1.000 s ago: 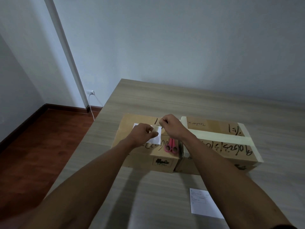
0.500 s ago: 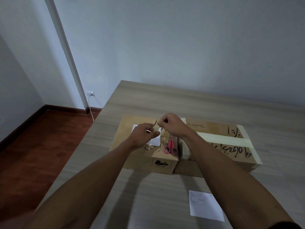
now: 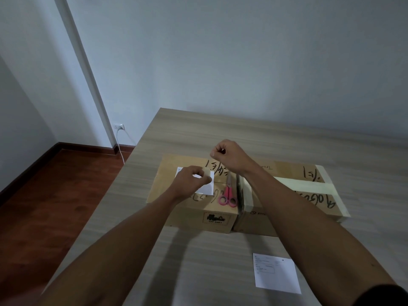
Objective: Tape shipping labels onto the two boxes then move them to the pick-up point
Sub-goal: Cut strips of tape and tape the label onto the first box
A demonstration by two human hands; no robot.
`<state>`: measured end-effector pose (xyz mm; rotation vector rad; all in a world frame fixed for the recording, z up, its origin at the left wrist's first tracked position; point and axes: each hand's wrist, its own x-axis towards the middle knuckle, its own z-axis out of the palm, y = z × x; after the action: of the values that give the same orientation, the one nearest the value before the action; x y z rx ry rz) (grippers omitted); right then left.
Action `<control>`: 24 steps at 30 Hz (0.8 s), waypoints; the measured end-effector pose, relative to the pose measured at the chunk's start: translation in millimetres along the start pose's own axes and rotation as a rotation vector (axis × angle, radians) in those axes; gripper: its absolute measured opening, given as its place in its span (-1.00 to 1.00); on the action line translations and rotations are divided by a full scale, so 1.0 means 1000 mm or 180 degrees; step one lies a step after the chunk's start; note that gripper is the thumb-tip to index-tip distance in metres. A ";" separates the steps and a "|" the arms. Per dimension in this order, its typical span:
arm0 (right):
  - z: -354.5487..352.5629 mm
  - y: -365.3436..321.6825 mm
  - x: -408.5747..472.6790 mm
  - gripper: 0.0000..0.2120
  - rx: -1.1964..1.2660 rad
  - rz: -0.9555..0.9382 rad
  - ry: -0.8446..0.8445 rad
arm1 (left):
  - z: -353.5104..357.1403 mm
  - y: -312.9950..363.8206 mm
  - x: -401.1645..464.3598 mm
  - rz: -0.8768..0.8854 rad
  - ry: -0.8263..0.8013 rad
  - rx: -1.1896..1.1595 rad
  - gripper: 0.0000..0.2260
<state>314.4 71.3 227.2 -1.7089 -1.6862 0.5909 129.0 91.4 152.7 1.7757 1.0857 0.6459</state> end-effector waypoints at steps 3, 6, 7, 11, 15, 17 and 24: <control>-0.003 -0.001 0.001 -0.74 -0.0061 -0.0041 0.0079 | -0.001 0.003 0.001 -0.0059 -0.0017 -0.0060 -0.80; -0.006 -0.001 0.002 -0.78 -0.0024 -0.0012 0.0153 | -0.004 0.002 0.003 -0.0279 -0.0117 -0.0195 -0.71; -0.006 -0.001 0.003 -0.78 -0.0015 -0.0005 0.0135 | -0.005 0.002 0.003 -0.0329 -0.0145 -0.0210 -0.70; -0.005 -0.001 0.004 -0.75 -0.0088 0.0008 0.0162 | -0.005 0.000 0.004 -0.0422 -0.0173 -0.0237 -0.71; -0.002 0.001 0.007 -0.73 -0.0085 0.0001 0.0083 | -0.006 -0.003 0.006 -0.0326 -0.0165 -0.0193 -0.70; -0.003 0.003 0.010 -0.73 -0.0017 0.0024 0.0054 | -0.005 -0.004 0.007 -0.0293 -0.0064 -0.0318 -0.75; -0.007 0.001 0.009 -0.82 0.0032 0.0019 0.0034 | -0.007 0.009 0.008 -0.0245 -0.0364 -0.0743 -0.57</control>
<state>321.0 79.0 232.4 -1.7074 -1.6687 0.5910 130.8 100.4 163.5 1.5437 0.9553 0.5914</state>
